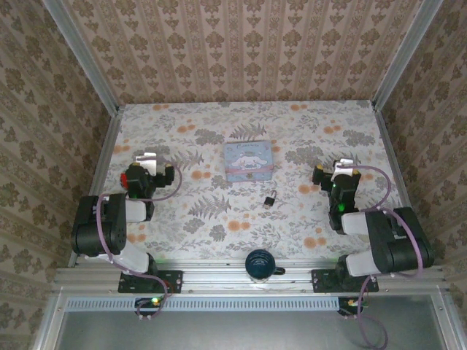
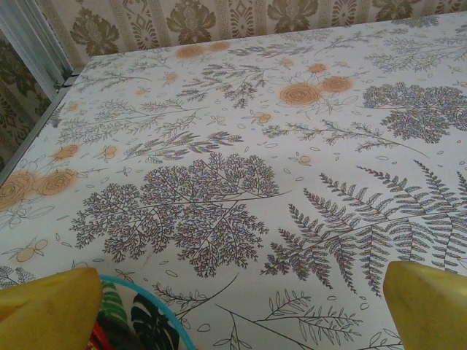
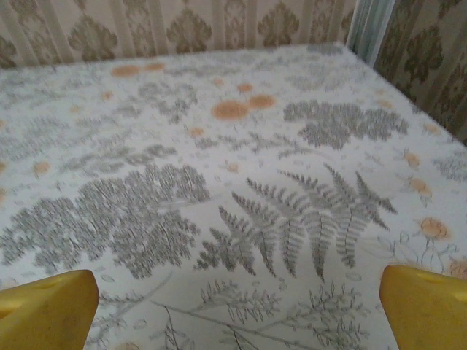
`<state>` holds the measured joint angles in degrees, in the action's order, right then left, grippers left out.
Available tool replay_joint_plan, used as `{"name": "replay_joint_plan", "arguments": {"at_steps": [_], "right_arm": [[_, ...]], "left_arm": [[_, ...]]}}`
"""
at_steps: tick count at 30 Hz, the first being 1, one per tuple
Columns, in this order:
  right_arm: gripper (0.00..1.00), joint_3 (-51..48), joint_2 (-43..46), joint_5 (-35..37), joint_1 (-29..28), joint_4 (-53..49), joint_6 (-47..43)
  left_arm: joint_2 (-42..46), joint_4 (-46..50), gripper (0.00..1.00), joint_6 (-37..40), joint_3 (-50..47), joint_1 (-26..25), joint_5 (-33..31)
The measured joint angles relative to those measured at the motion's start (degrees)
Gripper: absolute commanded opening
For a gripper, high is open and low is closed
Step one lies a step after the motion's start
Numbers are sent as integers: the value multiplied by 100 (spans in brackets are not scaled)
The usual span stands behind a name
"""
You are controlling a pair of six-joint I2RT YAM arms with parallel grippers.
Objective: Unlock the padlock with the key
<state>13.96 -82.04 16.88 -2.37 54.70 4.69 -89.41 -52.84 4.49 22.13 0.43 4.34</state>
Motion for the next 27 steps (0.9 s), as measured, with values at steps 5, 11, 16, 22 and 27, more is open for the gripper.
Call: {"name": "replay_joint_plan", "arguments": {"at_steps": [5,11,16,22,27], "right_arm": [[100,103,-37,-289,166,4,46],[100,195,-459,-730,326,282,125],[100,533,-485,-1447,415,-120,28],[100,863,-498,-1998,415,-308,-138],[100,861,-498,-2203,413,-417,-216]], "left_arm": [[0,2,100,0,0,0,2],[0,9,100,0,0,0,22],[0,17,100,0,0,0,22],[0,17,100,0,0,0,20],[0,17,100,2,0,0,22]]}}
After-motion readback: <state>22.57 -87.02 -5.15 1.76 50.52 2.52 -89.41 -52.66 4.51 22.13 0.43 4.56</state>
